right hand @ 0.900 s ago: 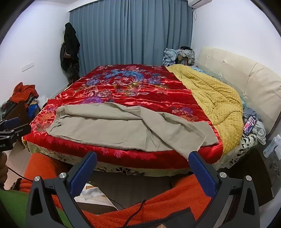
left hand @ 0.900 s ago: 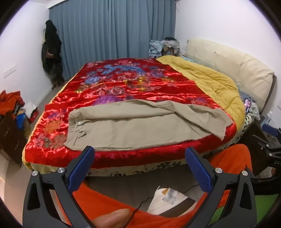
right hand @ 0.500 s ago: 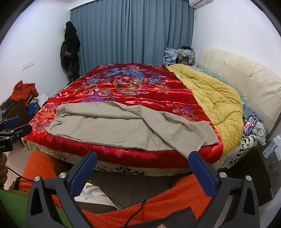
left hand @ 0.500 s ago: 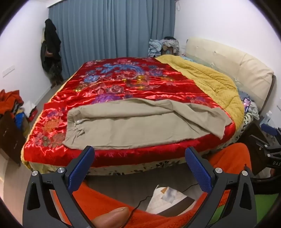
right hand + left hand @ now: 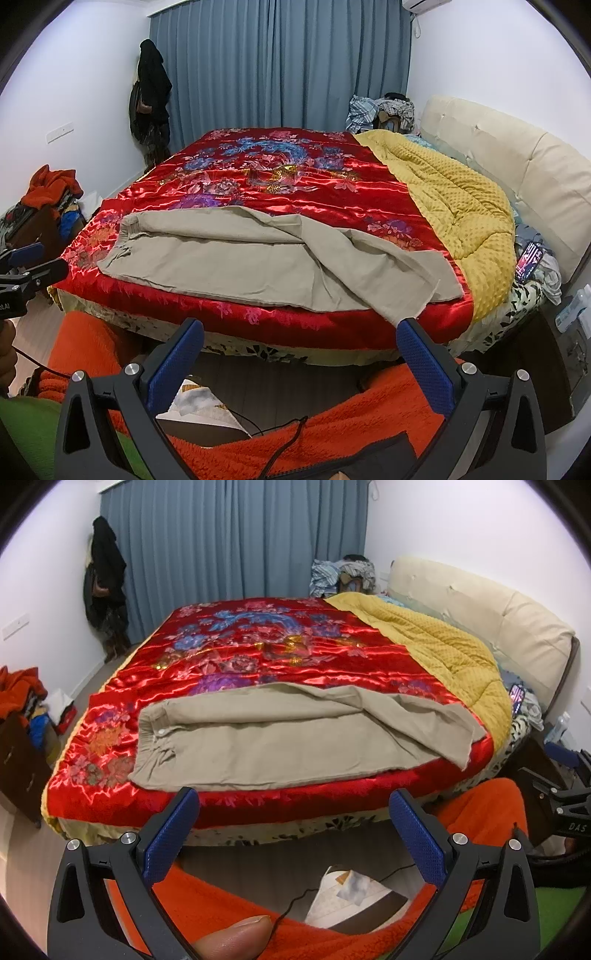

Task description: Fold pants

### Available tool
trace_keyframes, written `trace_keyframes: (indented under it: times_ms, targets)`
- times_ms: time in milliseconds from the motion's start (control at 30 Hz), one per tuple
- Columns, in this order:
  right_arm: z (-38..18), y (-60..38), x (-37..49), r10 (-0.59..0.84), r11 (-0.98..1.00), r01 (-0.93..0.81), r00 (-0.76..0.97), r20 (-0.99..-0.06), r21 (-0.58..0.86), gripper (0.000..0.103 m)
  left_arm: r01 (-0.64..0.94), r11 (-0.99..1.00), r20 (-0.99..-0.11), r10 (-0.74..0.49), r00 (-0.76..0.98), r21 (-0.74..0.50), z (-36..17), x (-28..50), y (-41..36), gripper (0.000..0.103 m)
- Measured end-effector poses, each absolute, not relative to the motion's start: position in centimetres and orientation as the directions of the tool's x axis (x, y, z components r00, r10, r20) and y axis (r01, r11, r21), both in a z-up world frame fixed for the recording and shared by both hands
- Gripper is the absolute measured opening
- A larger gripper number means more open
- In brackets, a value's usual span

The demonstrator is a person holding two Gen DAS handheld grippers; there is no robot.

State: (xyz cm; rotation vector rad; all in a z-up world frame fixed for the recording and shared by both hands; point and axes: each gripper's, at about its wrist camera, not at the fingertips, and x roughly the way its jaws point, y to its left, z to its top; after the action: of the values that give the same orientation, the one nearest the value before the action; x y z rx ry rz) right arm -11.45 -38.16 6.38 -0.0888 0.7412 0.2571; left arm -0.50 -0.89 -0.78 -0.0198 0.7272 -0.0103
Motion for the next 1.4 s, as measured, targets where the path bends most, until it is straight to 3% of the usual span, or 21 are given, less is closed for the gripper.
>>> trace_keyframes:
  times_ms: [1400]
  targets:
    - [5.57, -37.52, -11.42, 0.202, 0.963, -0.269, 0.69, -0.695, 0.013, 0.103, 0.004, 1.0, -0.669, -0.022, 0.743, -0.028, -0.72, -0.25, -0.58, 0.102]
